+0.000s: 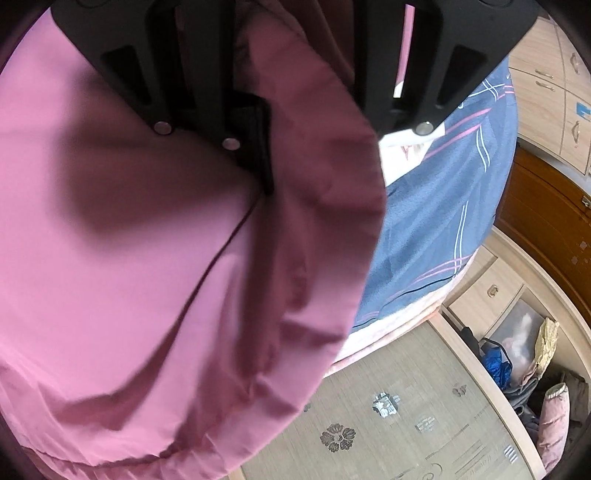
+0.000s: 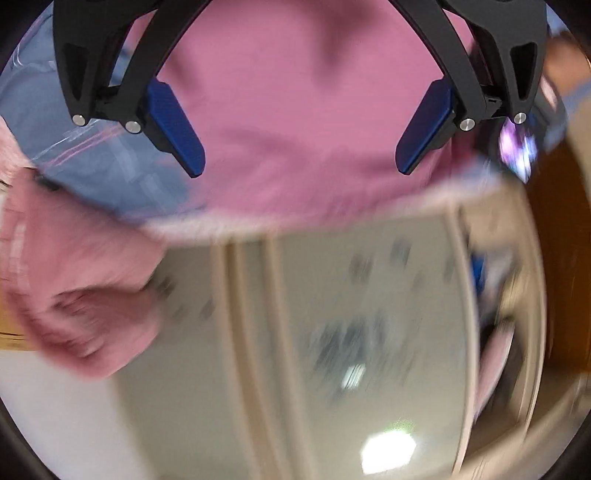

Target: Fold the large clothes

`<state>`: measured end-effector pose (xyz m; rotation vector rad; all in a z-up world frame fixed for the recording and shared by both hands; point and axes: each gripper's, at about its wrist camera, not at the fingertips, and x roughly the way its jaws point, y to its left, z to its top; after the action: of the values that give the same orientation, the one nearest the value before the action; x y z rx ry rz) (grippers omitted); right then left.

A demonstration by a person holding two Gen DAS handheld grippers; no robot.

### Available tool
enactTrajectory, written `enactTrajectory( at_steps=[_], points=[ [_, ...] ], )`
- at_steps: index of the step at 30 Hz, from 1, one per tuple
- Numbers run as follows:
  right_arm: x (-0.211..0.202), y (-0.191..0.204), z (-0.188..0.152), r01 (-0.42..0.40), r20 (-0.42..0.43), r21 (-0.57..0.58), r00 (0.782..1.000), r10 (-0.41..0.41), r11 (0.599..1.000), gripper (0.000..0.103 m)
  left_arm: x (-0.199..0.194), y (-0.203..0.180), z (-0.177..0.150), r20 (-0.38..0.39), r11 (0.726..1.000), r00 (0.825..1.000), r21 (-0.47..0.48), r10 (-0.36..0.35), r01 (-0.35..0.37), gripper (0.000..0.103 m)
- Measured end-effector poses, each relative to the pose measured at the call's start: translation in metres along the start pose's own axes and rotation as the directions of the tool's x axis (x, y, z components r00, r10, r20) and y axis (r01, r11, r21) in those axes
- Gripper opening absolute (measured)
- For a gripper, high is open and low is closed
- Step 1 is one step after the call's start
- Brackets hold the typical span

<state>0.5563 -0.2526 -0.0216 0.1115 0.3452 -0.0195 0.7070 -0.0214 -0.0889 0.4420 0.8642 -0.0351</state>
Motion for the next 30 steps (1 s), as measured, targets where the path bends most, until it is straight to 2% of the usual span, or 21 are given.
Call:
enactTrajectory(
  at_steps=[1, 2, 4, 6, 8, 9, 10, 11, 13, 14, 17, 18, 19, 21, 23, 24, 25, 26, 27, 28, 30],
  points=[
    [0.023, 0.009, -0.004, -0.021, -0.090, -0.021, 0.996, 0.019, 1.000, 0.102, -0.003, -0.004, -0.002, 0.003, 1.000, 1.000, 0.001, 0.004, -0.004, 0.023],
    [0.041, 0.012, -0.007, -0.025, -0.129, -0.017, 0.991, 0.023, 1.000, 0.102, -0.007, -0.009, -0.005, 0.006, 1.000, 1.000, 0.001, 0.010, -0.010, 0.024],
    [0.066, 0.016, -0.013, -0.010, -0.160, 0.011, 0.987, 0.012, 1.000, 0.102, -0.011, -0.011, -0.008, 0.019, 1.000, 0.999, 0.000, 0.030, -0.030, 0.029],
    [0.090, 0.019, -0.019, -0.013, -0.224, 0.019, 0.974, 0.017, 1.000, 0.102, -0.014, -0.010, -0.010, 0.040, 0.998, 0.997, -0.003, 0.060, -0.060, 0.041],
    [0.114, 0.016, -0.038, 0.007, -0.298, 0.040, 0.955, 0.005, 0.999, 0.102, -0.022, -0.003, -0.011, 0.076, 0.994, 0.991, -0.015, 0.112, -0.111, 0.067],
    [0.122, 0.016, -0.045, 0.009, -0.323, 0.045, 0.946, 0.005, 0.999, 0.102, -0.028, 0.000, -0.010, 0.095, 0.993, 0.989, -0.015, 0.117, -0.116, 0.073],
    [0.131, 0.013, -0.053, 0.011, -0.350, 0.054, 0.937, 0.009, 0.998, 0.102, -0.037, 0.006, -0.009, 0.124, 0.993, 0.986, -0.011, 0.116, -0.115, 0.087],
    [0.133, 0.011, -0.057, 0.016, -0.355, 0.057, 0.935, 0.005, 0.998, 0.102, -0.054, 0.014, -0.009, 0.176, 0.995, 0.979, -0.005, 0.101, -0.102, 0.093],
    [0.135, 0.010, -0.063, 0.024, -0.351, 0.062, 0.936, -0.001, 0.998, 0.102, -0.082, 0.031, -0.010, 0.243, 0.997, 0.967, -0.011, 0.076, -0.075, 0.094],
    [0.137, 0.012, -0.064, 0.022, -0.354, 0.065, 0.935, 0.002, 0.998, 0.102, -0.101, 0.047, -0.011, 0.271, 0.999, 0.961, -0.013, 0.048, -0.046, 0.099],
    [0.135, 0.015, -0.061, 0.011, -0.348, 0.070, 0.937, 0.014, 0.997, 0.102, -0.139, 0.083, -0.014, 0.306, 0.998, 0.951, -0.034, -0.038, 0.051, 0.101],
    [0.136, 0.015, -0.060, 0.010, -0.347, 0.070, 0.938, 0.015, 0.998, 0.102, -0.154, 0.092, -0.017, 0.320, 0.998, 0.947, -0.038, -0.033, 0.048, 0.101],
    [0.138, 0.017, -0.059, 0.009, -0.347, 0.073, 0.938, 0.017, 0.997, 0.102, -0.167, 0.097, -0.019, 0.338, 0.999, 0.941, -0.022, -0.022, 0.031, 0.101],
    [0.145, 0.014, -0.055, 0.018, -0.363, 0.086, 0.932, 0.014, 0.996, 0.102, -0.195, 0.109, -0.025, 0.404, 0.999, 0.914, -0.012, 0.042, -0.040, 0.101],
    [0.156, 0.008, -0.046, 0.031, -0.372, 0.121, 0.928, 0.017, 0.992, 0.102, -0.215, 0.131, -0.027, 0.431, 0.988, 0.891, -0.120, 0.142, -0.099, 0.101],
    [0.159, 0.006, -0.043, 0.038, -0.375, 0.135, 0.927, 0.015, 0.990, 0.102, -0.224, 0.148, -0.030, 0.425, 0.971, 0.887, -0.222, 0.179, -0.090, 0.101],
    [0.162, 0.003, -0.038, 0.048, -0.379, 0.155, 0.925, 0.014, 0.987, 0.102, -0.228, 0.159, -0.034, 0.434, 0.956, 0.885, -0.290, 0.171, -0.042, 0.101],
    [0.168, -0.002, -0.034, 0.052, -0.380, 0.171, 0.925, 0.017, 0.984, 0.102, -0.230, 0.164, -0.037, 0.445, 0.948, 0.884, -0.318, 0.145, 0.005, 0.101],
    [0.171, -0.004, -0.030, 0.055, -0.378, 0.186, 0.926, 0.020, 0.981, 0.102, -0.228, 0.162, -0.040, 0.448, 0.947, 0.890, -0.315, 0.088, 0.066, 0.101],
    [0.174, -0.008, -0.027, 0.056, -0.368, 0.206, 0.930, 0.024, 0.977, 0.102, -0.222, 0.153, -0.039, 0.429, 0.956, 0.902, -0.281, 0.048, 0.083, 0.101],
    [0.176, -0.016, -0.027, 0.061, -0.354, 0.244, 0.935, 0.030, 0.968, 0.102, -0.198, 0.120, -0.035, 0.379, 0.983, 0.925, -0.171, -0.003, 0.073, 0.101]
  ],
)
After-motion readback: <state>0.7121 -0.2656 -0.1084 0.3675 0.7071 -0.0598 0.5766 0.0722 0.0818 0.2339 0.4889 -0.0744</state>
